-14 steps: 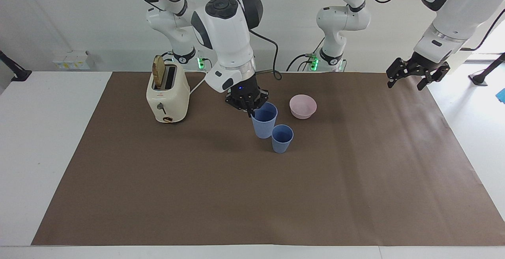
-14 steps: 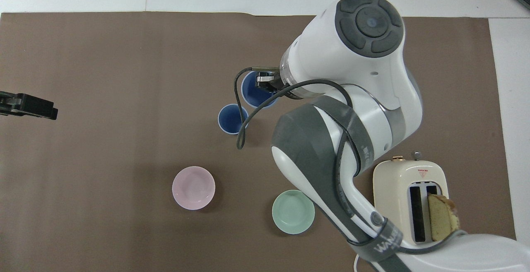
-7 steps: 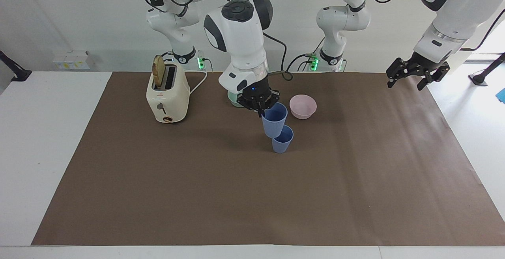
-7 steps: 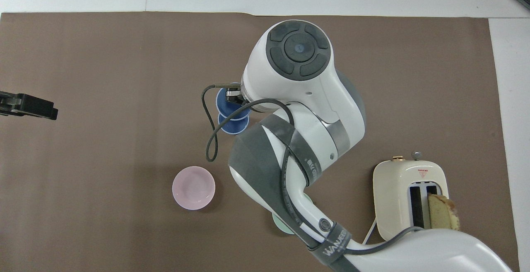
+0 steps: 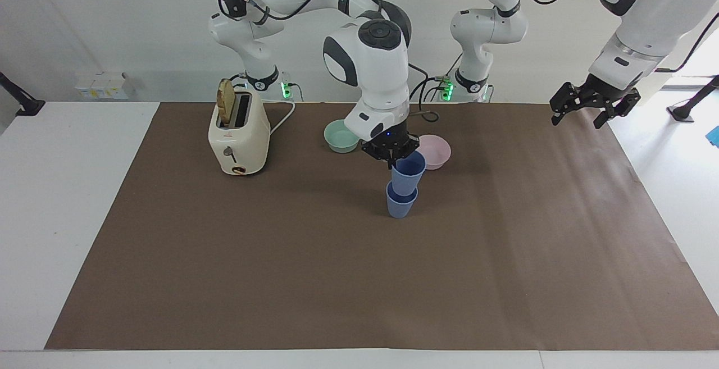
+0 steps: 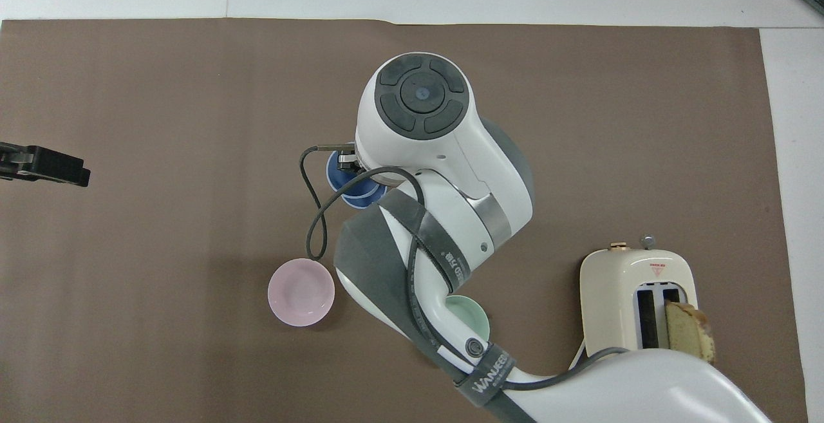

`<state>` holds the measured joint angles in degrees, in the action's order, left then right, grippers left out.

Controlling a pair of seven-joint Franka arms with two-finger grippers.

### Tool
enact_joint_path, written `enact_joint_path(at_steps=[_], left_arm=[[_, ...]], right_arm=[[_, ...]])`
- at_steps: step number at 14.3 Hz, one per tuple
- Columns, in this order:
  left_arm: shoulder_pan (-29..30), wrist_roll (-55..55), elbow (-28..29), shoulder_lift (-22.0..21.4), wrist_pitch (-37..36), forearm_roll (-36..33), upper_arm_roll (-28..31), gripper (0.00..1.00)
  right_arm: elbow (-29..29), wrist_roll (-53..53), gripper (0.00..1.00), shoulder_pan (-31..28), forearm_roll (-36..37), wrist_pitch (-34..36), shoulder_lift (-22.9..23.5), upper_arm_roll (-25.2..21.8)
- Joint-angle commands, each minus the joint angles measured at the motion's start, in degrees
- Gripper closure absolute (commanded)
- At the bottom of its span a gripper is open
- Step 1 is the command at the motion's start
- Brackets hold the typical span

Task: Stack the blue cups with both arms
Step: 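Lower the held blue cup into the center blue cup with the right gripper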

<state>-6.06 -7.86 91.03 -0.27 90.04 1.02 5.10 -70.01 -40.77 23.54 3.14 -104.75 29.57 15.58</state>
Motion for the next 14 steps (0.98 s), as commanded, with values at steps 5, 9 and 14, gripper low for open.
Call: enact_joint_path(at_steps=[5, 9, 14], left_arm=[[0.87, -0.75, -0.06, -0.61, -1.01, -0.93, -0.71, 0.00], [0.87, -0.75, 0.03, -0.70, -1.01, -0.93, -0.71, 0.00], [0.87, -0.75, 0.11, -0.87, -1.01, -0.93, -0.71, 0.00]], right_arm=[[-2.94, -2.03, 1.00, 0.19, 0.99, -5.29, 0.93, 0.33], [-4.17, -2.03, 1.00, -0.25, 1.07, -5.38, 1.19, 0.24], [-7.77, -2.03, 1.00, -0.60, 1.16, -8.18, 1.19, 0.24]])
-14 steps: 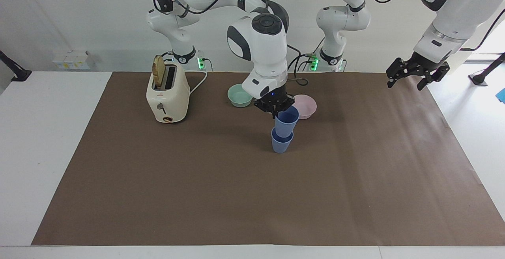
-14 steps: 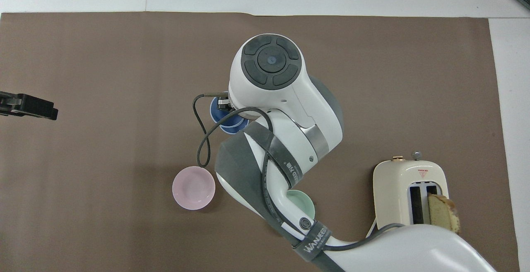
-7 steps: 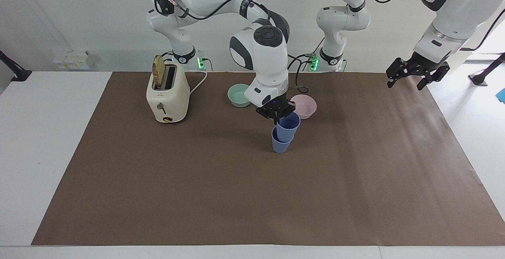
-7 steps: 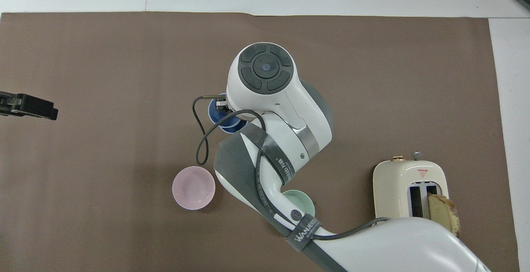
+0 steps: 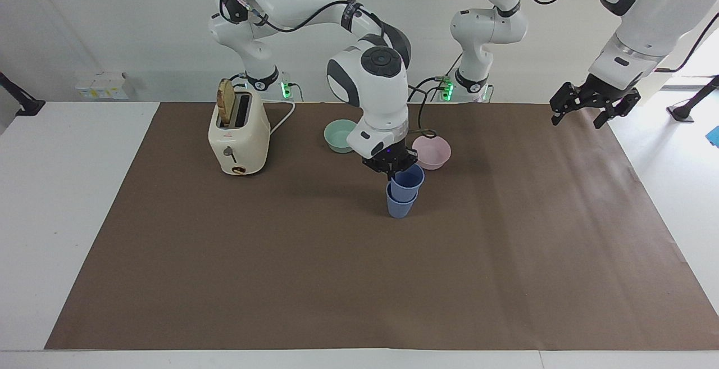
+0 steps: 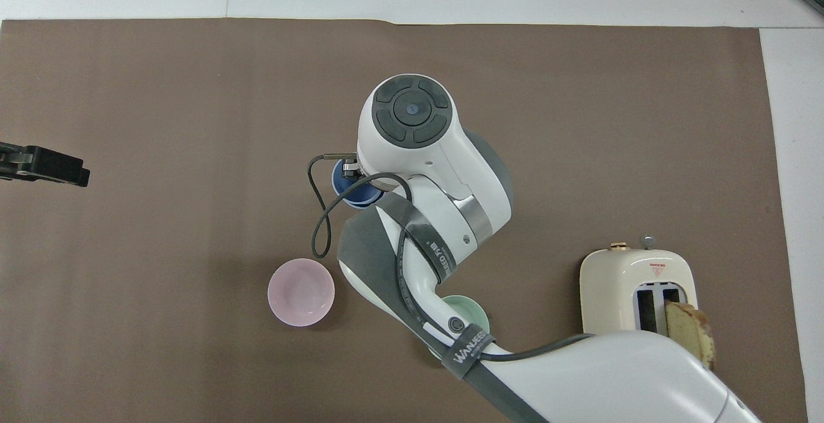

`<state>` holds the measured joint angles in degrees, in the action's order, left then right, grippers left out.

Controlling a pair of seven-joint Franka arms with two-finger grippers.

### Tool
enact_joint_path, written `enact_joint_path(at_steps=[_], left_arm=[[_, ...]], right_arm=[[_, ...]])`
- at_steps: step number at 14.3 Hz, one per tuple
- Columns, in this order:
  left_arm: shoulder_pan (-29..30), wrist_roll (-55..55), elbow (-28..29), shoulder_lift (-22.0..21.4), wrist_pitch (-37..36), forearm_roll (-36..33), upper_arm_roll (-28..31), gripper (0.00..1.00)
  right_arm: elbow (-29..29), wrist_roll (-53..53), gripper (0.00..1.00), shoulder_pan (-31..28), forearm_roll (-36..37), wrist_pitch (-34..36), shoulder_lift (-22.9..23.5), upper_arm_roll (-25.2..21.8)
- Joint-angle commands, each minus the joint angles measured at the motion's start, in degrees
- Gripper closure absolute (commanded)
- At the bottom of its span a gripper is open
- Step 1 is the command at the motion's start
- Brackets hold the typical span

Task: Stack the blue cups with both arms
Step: 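Lower the held blue cup into the center blue cup with the right gripper, then open the right gripper and lift it away from the stacked cups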

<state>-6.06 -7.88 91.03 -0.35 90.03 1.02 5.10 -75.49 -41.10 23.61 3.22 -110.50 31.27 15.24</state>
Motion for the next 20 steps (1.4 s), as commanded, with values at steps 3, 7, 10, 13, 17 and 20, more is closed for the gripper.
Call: enact_joint_path(at_steps=[3, 7, 10, 13, 17, 20], left_arm=[[0.87, -0.65, 0.11, -0.79, -0.91, -0.93, -0.71, 0.00], [0.87, -0.47, 0.03, -0.79, -0.73, -0.93, -0.71, 0.00], [0.87, -0.30, -0.06, -0.79, -0.82, -0.93, -0.80, 0.00], [0.87, -0.21, -0.06, -0.70, -0.91, -0.93, -0.80, 0.00], [0.96, -0.21, -0.06, -0.79, -0.91, -0.93, -0.80, 0.00], [0.87, -0.21, -0.06, -0.70, -0.65, -0.93, -0.80, 0.00]], right_arm=[[-2.29, -1.70, 0.51, -0.76, 0.91, -3.41, -0.33, 0.66], [-2.11, -1.70, 0.00, -0.49, 1.09, -3.85, -0.15, 0.58], [-1.59, -1.61, 0.00, -0.84, 2.04, -1.66, -0.50, 0.31], [3.75, 0.13, 0.00, -1.89, 4.51, 7.01, -1.12, 0.49], [5.88, 7.51, 0.00, -7.60, 4.43, 14.33, -4.36, 0.93], [10.61, 15.24, 0.00, -11.81, 4.34, 23.28, -5.86, 0.84]])
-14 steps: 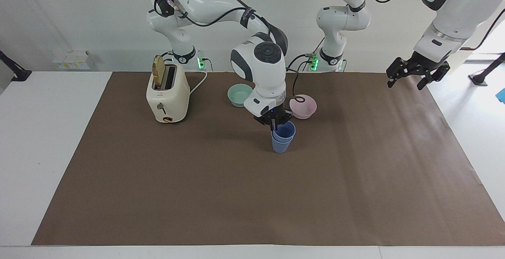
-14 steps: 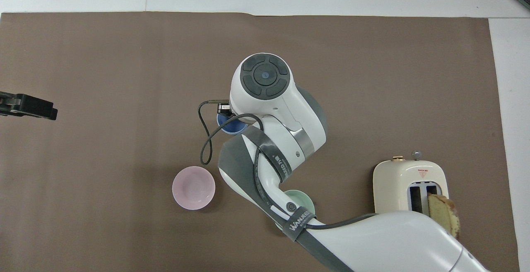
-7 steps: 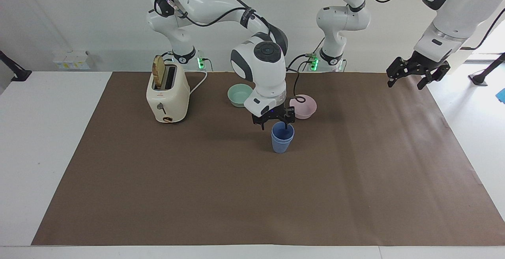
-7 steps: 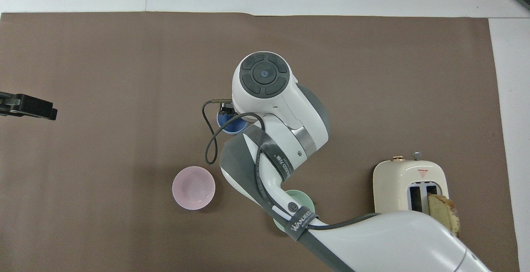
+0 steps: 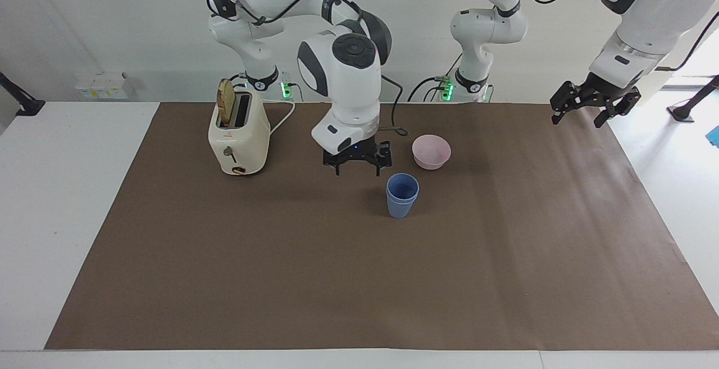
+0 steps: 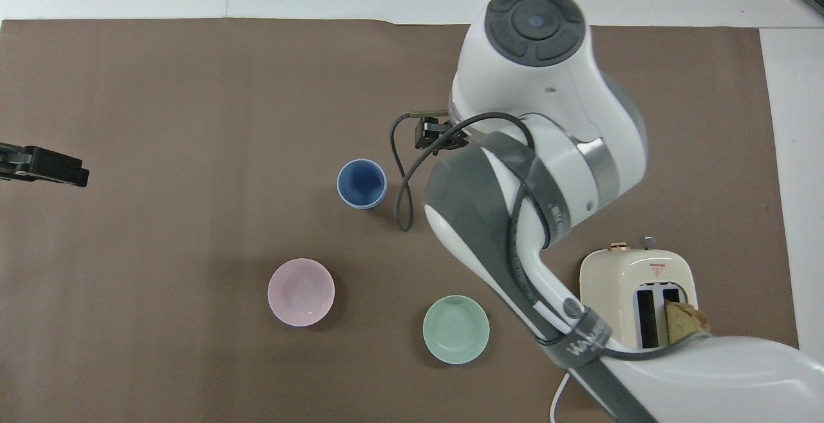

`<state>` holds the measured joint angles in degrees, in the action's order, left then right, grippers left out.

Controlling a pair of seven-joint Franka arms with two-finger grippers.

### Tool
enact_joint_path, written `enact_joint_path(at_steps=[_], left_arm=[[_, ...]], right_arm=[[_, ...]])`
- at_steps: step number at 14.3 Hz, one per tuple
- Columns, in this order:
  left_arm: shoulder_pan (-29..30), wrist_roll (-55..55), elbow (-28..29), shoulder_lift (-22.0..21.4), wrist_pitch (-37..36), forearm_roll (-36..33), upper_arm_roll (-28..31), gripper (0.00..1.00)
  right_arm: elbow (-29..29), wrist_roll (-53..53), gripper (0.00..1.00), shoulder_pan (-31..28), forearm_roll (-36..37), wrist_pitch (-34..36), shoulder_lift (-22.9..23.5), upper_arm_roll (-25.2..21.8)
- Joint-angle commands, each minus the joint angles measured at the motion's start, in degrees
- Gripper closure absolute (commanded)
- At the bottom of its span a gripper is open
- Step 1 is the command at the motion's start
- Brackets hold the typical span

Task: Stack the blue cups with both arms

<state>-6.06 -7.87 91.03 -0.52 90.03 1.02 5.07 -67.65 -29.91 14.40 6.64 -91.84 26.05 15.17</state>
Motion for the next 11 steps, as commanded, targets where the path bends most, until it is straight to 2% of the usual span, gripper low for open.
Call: enact_joint_path(at_steps=[1, 6, 11], left_arm=[[0.79, -0.21, -0.06, -0.54, -0.64, -0.93, -0.85, 0.00], [0.87, -0.21, -0.06, -0.54, -0.64, -0.93, -0.86, 0.00], [0.87, -0.21, -0.06, -0.54, -0.64, -0.93, -0.86, 0.00]], right_arm=[[3.22, 6.34, 0.00, -4.89, 0.49, 6.83, -1.87, 0.92], [3.23, 15.41, 0.00, -11.49, 0.04, 13.44, -6.71, 0.92], [2.18, 18.22, 0.00, -18.26, -7.68, 14.32, -10.76, 0.56]])
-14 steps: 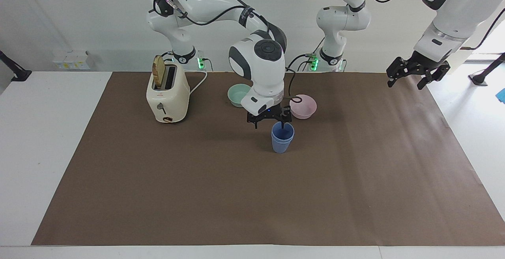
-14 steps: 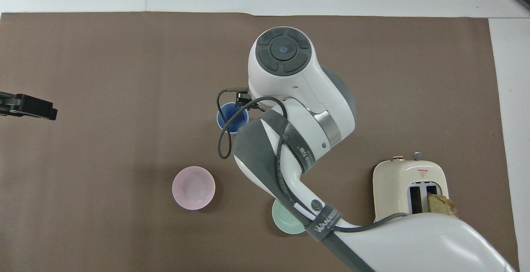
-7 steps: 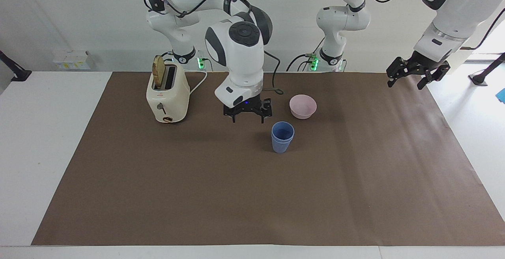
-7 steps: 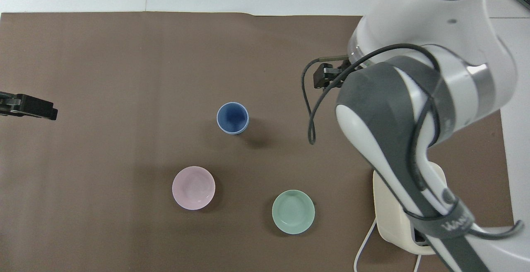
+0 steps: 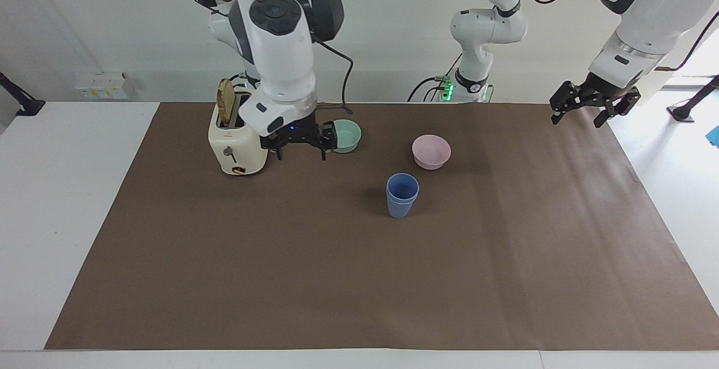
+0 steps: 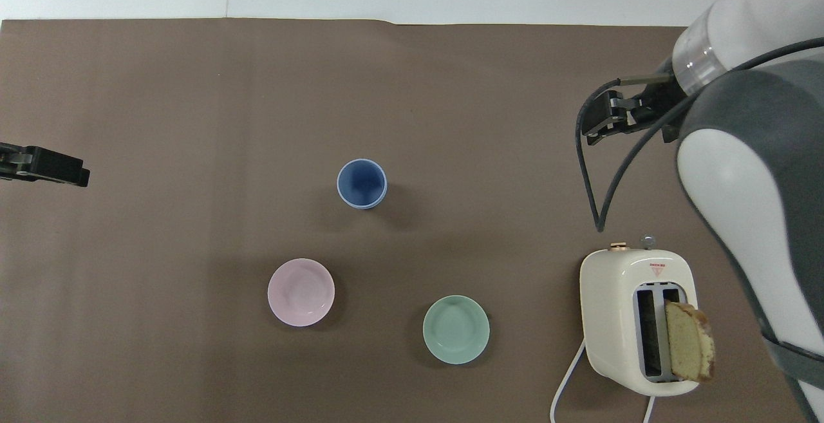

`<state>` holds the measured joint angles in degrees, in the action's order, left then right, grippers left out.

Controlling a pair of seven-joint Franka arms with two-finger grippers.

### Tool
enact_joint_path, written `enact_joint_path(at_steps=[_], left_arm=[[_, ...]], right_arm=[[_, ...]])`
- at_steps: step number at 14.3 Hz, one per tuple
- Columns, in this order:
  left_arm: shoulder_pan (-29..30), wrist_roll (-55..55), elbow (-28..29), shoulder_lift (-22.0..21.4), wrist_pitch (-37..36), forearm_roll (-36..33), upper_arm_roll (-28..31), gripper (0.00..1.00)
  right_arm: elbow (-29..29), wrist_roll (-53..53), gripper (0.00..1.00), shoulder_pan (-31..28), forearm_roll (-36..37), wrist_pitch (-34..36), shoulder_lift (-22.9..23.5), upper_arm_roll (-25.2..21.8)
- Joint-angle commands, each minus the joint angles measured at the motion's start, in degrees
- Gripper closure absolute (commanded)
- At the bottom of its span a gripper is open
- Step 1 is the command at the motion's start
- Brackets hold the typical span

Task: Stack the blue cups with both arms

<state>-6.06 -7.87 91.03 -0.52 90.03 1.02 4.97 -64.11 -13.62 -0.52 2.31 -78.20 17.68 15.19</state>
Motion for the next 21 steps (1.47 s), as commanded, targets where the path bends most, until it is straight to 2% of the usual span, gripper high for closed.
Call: enact_joint_path(at_steps=[1, 2, 4, 7, 11, 13, 21], left_arm=[[0.87, -0.21, -0.06, -0.54, -0.64, -0.93, -0.76, 0.00], [0.79, -0.21, -0.06, -0.54, -0.64, -0.93, -0.76, 0.00], [0.87, -0.21, -0.06, -0.54, -0.64, -0.93, -0.76, 0.00], [0.78, -0.21, -0.06, -0.54, -0.47, -0.93, -0.76, 0.00], [0.78, -0.12, -0.06, -0.62, -1.34, -0.93, -0.76, 0.00], [0.78, -0.21, -0.06, -0.62, -1.26, -0.93, -0.76, 0.00], [0.78, -0.21, 0.03, -0.62, -1.43, -0.84, -0.76, 0.00]], right_arm=[[-1.80, 2.63, 0.00, -4.13, -3.46, 0.68, -2.83, 0.54], [-2.94, 4.81, 0.00, -4.75, -3.46, 0.68, -3.79, 0.46], [-9.25, 8.07, 0.00, -5.54, -2.32, -0.36, -7.73, 0.28], [-12.52, 8.78, 0.00, -7.55, -1.70, -1.07, -9.50, 0.37], [-19.46, 11.66, 0.00, -10.99, -2.40, -5.81, -13.20, 0.37], [-19.47, 14.23, 0.00, -11.08, -1.70, -7.31, -13.29, 0.28], [-19.39, 9.14, 0.00, -10.47, -0.47, -8.19, -13.20, 0.28]])
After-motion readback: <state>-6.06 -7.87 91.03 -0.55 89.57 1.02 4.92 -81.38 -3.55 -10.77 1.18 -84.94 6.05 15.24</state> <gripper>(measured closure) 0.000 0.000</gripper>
